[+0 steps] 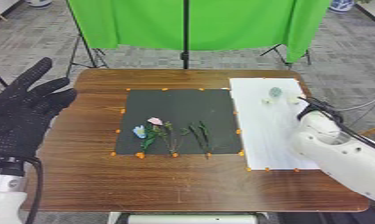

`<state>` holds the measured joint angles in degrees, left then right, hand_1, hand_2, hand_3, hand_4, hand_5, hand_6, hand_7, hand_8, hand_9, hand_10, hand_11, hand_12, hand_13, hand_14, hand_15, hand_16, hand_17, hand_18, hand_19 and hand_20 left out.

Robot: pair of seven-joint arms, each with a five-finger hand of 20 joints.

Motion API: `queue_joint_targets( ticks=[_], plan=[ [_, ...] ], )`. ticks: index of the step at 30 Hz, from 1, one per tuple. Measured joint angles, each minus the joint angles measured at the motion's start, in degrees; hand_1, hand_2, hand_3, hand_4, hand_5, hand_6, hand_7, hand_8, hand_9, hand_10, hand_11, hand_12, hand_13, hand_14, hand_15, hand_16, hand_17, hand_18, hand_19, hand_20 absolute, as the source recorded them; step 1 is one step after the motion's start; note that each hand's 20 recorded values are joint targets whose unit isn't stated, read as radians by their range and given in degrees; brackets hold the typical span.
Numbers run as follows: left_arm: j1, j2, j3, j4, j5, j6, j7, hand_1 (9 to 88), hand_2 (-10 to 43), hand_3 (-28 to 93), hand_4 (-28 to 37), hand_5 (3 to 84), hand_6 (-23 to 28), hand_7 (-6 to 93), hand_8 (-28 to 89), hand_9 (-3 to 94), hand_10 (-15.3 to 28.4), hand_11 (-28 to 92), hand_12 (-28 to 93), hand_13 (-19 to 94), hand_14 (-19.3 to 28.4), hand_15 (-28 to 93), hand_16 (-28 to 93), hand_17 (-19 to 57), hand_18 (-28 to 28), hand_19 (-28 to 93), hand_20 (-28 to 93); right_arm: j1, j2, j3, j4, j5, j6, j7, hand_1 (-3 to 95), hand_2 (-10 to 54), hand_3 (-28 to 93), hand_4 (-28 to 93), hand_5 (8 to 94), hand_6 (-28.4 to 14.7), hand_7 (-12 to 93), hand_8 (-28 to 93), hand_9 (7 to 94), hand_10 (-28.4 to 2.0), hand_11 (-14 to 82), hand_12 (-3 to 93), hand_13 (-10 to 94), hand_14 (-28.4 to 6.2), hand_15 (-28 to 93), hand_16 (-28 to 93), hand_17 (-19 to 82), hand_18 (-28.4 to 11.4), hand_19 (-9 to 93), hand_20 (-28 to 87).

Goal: Arrange flowers

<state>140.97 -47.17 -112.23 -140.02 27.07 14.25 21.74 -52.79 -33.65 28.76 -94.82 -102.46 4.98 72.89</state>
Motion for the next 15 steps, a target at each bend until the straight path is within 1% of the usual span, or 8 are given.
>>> queue_joint_targets(
  ticks=[2, 9, 15],
  plan=[
    [0.0, -0.03, 0.00, 0.00, 0.00, -0.03, 0.00, 22.8, 6.9, 78, -23.1, 32.4, 7.6, 16.9, -10, 34.0, 21.3, 32, 13, 27, 28.4, 62, -12, -5.3, 26.4, 61, 28, 0.4, 0.0, -1.2, 0.3, -1.6, 0.6, -0.1, 57.9, -9.5, 67, -28, 83.3, -0.3, 16, 4, 91.1, -9.2, 7.9, 26.1, 87, -6.2, 45, 16, 52, -15.3, 91, -27],
    [0.0, -0.35, -0.09, 0.00, 0.15, -0.19, -0.29, 22.8, 6.8, 78, -23.1, 32.5, 7.7, 16.7, -10, 34.0, 21.4, 31, 13, 27, 28.4, 62, -12, -5.3, 26.4, 61, 28, -0.1, 0.4, -2.6, 0.0, -5.7, 5.9, -0.8, 58.5, -9.5, 70, -28, 85.1, -0.6, 18, 4, 93.5, -8.1, 7.9, 28.7, 88, -4.7, 44, 21, 51, -16.0, 92, -22],
    [0.2, -0.75, -0.73, -0.05, 0.25, -0.26, -0.44, 22.8, 6.8, 78, -23.1, 32.4, 7.6, 16.8, -10, 34.0, 21.3, 32, 13, 27, 28.4, 62, -11, -5.3, 26.4, 61, 28, -0.9, 1.4, -2.7, -3.3, -9.9, 8.3, -2.2, 58.5, -9.5, 70, -28, 85.1, -0.5, 18, 5, 93.7, -8.1, 10.7, 28.4, 88, -4.4, 44, 22, 51, -16.1, 93, -20]
  ],
)
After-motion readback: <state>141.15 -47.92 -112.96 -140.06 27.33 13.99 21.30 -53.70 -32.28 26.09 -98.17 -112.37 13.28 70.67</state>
